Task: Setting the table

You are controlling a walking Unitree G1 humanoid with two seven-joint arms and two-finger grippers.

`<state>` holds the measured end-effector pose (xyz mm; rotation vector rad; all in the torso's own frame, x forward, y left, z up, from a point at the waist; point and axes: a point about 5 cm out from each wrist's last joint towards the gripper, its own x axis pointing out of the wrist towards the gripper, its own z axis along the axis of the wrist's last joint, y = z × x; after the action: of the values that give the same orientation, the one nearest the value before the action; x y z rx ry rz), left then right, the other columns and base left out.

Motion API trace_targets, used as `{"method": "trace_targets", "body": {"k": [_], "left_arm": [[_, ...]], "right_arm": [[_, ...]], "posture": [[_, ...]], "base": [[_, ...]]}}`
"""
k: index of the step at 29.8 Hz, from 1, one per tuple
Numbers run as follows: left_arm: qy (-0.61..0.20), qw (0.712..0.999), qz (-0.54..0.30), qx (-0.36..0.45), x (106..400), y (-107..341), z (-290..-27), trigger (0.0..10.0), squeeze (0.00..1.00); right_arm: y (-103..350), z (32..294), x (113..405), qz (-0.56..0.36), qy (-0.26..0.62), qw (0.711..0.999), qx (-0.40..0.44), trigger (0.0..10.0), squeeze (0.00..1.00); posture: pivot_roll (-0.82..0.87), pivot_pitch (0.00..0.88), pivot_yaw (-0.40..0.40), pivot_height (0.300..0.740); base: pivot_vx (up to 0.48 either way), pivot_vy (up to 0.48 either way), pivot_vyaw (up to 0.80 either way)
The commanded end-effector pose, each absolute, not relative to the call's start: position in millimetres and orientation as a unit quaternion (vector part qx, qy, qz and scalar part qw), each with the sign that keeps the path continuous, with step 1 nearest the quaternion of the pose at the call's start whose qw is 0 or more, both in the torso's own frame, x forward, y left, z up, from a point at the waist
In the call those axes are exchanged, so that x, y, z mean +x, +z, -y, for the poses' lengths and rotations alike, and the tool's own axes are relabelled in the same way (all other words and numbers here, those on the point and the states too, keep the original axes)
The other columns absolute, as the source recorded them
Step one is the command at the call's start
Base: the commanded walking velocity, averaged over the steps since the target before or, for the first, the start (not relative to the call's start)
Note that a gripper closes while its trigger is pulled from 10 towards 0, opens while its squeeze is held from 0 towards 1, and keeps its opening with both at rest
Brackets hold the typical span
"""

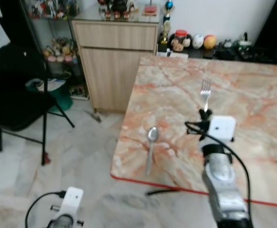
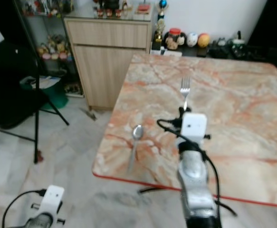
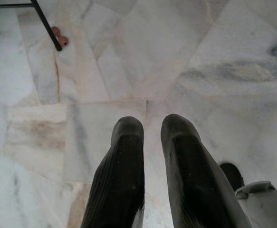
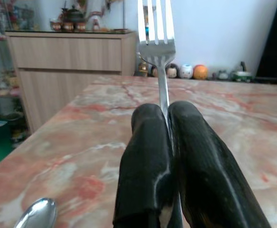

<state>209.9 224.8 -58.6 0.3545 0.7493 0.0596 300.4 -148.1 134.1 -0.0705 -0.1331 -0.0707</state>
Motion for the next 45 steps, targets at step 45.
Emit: {"method": "trace_targets", "body": {"k": [45], "left_arm": [[0.023, 0.905, -0.391, 0.168, 201.9, -64.8, -224.2, 10.0, 0.00]], "right_arm": [[134.3, 152.5, 301.6, 0.060, -0.038, 0.996, -0.046, 10.0, 0.00]], "posture": [[0.00, 0.000, 0.002, 0.740]], "base": [[0.000, -0.295, 0.00]]}}
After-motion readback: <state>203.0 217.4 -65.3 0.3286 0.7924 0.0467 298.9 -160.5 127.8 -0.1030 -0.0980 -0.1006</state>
